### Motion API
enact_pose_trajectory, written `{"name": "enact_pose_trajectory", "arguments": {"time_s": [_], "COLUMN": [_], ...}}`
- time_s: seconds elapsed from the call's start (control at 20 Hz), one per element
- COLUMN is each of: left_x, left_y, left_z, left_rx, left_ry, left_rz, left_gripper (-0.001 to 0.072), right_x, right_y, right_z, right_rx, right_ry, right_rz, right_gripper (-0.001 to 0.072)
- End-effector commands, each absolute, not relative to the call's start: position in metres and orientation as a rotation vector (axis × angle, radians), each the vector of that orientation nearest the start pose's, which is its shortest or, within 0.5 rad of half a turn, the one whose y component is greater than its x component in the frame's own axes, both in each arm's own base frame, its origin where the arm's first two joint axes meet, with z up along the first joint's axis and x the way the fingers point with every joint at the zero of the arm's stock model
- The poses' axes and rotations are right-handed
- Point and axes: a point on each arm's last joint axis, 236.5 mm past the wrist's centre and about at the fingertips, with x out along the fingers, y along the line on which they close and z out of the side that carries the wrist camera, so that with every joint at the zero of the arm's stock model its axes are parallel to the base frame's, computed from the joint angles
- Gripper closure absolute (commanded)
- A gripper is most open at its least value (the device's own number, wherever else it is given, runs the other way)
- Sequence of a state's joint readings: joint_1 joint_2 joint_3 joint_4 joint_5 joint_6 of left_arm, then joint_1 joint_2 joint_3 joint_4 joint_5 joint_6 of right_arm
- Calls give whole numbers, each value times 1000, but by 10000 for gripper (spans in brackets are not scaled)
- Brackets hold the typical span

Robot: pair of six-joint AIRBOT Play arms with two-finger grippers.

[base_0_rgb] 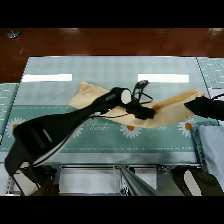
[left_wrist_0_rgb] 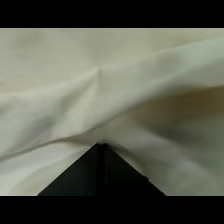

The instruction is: Fold the shirts.

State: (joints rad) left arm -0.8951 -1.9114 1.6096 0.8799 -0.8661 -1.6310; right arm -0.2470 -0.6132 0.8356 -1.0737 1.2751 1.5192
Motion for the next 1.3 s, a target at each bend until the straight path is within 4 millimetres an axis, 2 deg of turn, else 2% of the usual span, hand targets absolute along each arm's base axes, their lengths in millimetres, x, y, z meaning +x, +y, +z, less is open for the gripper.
{"name": "enact_pose_trajectory", "arguments": {"time_s": [0.0,0.1,0.2,0.3,0.4,0.5,0.55,0.65,0.7,0.8,0.9,0.95,1.05,1.1,1.25], "left_x": [203,219,263,314,367,410,424,437,437,425,398,381,346,329,274], "left_y": [-540,-537,-517,-481,-413,-328,-289,-220,-185,-126,-84,-72,-67,-66,-83], "left_z": [-76,-62,-38,-6,30,65,84,131,150,176,184,182,164,145,88], "left_rx": [-173,-178,-218,-280,-305,-290,-292,-311,-323,-362,-397,-423,-479,-514,-570], "left_ry": [1559,1530,1488,1439,1387,1324,1281,1165,1107,998,896,855,769,766,858], "left_rz": [-1038,-1055,-1032,-988,-889,-742,-676,-624,-580,-473,-369,-324,-300,-280,-293], "left_gripper": [677,677,677,677,677,677,676,676,675,675,675,676,676,675,675], "right_x": [267,265,264,264,270,283,292,308,315,330,343,350,367,373,382], "right_y": [43,43,45,51,59,70,81,117,139,192,246,273,321,341,380], "right_z": [114,113,112,111,110,114,117,119,119,116,107,99,77,62,12], "right_rx": [446,431,429,441,464,491,489,452,439,387,334,311,294,286,294], "right_ry": [958,963,970,984,996,1001,1000,1023,1039,1073,1114,1134,1150,1162,1266], "right_rz": [157,165,173,203,249,303,337,432,479,587,683,722,760,771,767], "right_gripper": [692,692,692,692,692,692,692,692,692,692,692,692,692,692,692]}}
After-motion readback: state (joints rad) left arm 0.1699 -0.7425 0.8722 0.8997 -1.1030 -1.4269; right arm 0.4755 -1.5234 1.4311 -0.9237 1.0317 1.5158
